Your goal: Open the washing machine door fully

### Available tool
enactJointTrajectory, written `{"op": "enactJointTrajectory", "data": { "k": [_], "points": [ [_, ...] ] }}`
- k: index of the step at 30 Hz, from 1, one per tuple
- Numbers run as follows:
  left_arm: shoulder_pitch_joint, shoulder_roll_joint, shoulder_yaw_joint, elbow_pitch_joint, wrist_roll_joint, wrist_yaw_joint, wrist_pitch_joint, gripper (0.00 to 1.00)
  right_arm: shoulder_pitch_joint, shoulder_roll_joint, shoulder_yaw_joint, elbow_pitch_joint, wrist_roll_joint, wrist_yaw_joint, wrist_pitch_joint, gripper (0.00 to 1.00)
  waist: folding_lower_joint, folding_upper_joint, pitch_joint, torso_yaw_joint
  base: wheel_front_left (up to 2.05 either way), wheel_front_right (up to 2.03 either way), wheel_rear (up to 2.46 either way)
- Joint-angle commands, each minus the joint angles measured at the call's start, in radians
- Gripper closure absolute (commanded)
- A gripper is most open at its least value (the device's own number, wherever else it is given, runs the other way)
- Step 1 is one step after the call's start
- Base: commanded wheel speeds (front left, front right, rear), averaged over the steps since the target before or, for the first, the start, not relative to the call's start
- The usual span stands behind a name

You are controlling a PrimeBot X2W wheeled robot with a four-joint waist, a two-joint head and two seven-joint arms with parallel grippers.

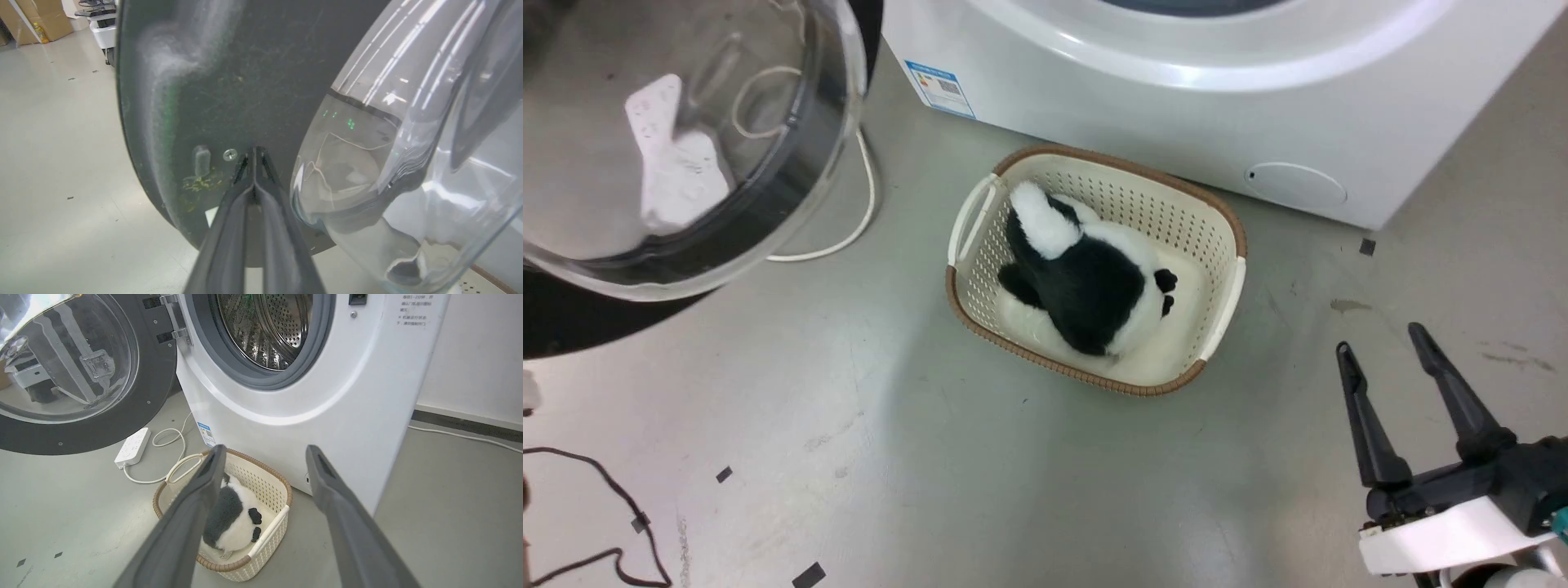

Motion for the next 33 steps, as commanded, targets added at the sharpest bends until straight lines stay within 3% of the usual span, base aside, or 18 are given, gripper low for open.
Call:
{"op": "enactJointTrajectory", "data": {
  "k": [1,9,14,17,28,29,30,33],
  "points": [
    [-0.025,0.016,0.002,0.033,0.009,-0.007,-0.023,1.0,-0.012,-0.008,-0.004,-0.012,-0.006,0.001,0.003,0.0,-0.0002,0.0,0.007,-0.004,0.0,0.0,0.0],
    [-0.087,0.033,-0.024,0.188,0.04,-0.06,-0.124,1.0,-0.01,-0.011,-0.017,-0.046,-0.02,0.001,0.02,0.0,-0.0002,0.0,-0.01,0.003,0.0,0.0,0.0],
    [-0.089,0.023,-0.033,0.189,0.076,-0.086,-0.148,1.0,-0.007,-0.007,-0.021,-0.036,-0.02,0.001,0.013,0.0,-0.0002,0.0,-0.045,0.007,0.0,0.0,0.0],
    [-0.068,0.006,-0.033,0.116,0.123,-0.105,-0.151,1.0,-0.004,0.01,-0.034,-0.022,-0.025,0.001,0.001,0.0,-0.0002,0.0,-0.084,0.002,0.0,0.0,0.0],
    [0.156,-0.201,-0.129,-0.229,0.264,-0.145,-0.152,1.0,0.013,0.093,-0.108,0.044,-0.044,0.001,-0.038,0.0,-0.0002,0.0,-0.264,-0.076,0.0,0.0,0.0],
    [0.179,-0.213,-0.145,-0.247,0.272,-0.149,-0.152,0.69,0.016,0.098,-0.111,0.048,-0.05,0.001,-0.04,0.0,-0.0002,0.0,-0.279,-0.089,0.0,0.0,0.0],
    [0.201,-0.223,-0.162,-0.264,0.282,-0.152,-0.152,0.01,0.02,0.103,-0.114,0.052,-0.06,0.001,-0.041,0.0,-0.0002,0.0,-0.293,-0.104,0.0,0.0,0.0],
    [0.264,-0.26,-0.217,-0.31,0.304,-0.156,-0.15,0.0,0.033,0.116,-0.121,0.059,-0.071,0.001,-0.044,0.0,-0.0002,0.0,-0.325,-0.147,0.0,0.0,0.0]
  ]
}}
